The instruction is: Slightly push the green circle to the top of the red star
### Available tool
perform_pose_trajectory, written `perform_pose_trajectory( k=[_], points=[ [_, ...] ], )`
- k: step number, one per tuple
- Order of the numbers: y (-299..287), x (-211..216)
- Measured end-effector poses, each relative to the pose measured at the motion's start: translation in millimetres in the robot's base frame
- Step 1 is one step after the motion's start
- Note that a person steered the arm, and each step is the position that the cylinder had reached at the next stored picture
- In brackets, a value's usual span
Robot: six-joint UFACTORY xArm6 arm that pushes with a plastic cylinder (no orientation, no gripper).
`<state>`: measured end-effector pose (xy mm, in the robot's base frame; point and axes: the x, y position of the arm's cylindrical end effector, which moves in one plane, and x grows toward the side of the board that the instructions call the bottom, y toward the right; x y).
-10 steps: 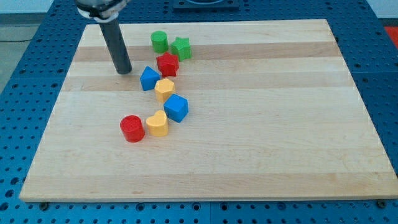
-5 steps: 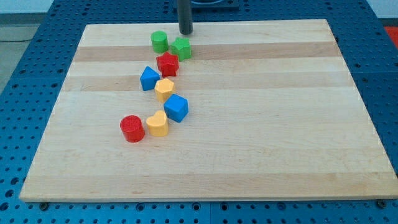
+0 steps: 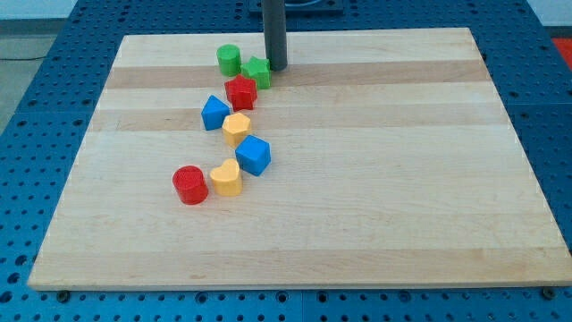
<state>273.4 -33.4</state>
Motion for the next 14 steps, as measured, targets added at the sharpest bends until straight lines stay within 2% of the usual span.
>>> perform_pose_trajectory(
  k=[1,2,4,6,10,13,14],
  points=[
    [0.9,-3.5],
    [0.1,-26.9],
    [-28.5,-45.2],
    [-61.6,-45.2],
    [-68.8,-43.1],
    [-132.5,-42.0],
    [-133.0,-29.6]
  ],
)
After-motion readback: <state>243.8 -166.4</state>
